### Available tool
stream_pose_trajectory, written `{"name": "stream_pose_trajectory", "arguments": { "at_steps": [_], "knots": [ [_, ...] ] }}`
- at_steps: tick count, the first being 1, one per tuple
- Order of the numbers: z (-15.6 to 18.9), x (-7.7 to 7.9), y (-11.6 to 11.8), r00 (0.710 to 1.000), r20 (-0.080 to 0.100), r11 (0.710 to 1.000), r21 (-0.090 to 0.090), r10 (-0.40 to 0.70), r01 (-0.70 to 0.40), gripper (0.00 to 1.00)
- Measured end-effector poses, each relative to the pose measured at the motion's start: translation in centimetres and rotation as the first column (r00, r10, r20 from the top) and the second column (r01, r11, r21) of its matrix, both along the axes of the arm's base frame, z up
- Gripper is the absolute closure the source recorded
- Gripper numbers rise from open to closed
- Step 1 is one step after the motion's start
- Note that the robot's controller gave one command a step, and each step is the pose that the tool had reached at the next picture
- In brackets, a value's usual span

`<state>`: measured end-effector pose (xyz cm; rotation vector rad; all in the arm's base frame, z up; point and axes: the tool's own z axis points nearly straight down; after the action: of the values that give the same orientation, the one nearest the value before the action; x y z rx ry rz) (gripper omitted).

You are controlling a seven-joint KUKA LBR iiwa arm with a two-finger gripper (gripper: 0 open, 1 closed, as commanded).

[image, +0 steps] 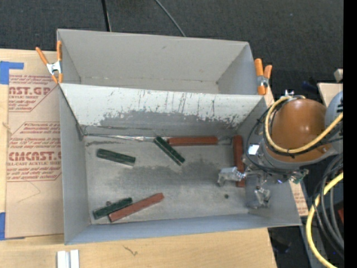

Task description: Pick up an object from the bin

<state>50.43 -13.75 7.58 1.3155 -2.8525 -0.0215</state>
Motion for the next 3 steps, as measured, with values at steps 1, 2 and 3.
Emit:
{"name": "stream_pose_trajectory", "arguments": {
  "at_steps": [1,2,3],
  "knots": [
    [-0.2,2.6,0.5,0.991,0.003,0.991,0.009,0.137,-0.137,0.00],
    [1.2,4.2,0.1,0.998,0.007,0.998,-0.008,-0.055,0.055,0.00],
    [1.2,5.0,-0.1,1.000,0.007,1.000,-0.008,-0.019,0.019,0.00]
  ]
}}
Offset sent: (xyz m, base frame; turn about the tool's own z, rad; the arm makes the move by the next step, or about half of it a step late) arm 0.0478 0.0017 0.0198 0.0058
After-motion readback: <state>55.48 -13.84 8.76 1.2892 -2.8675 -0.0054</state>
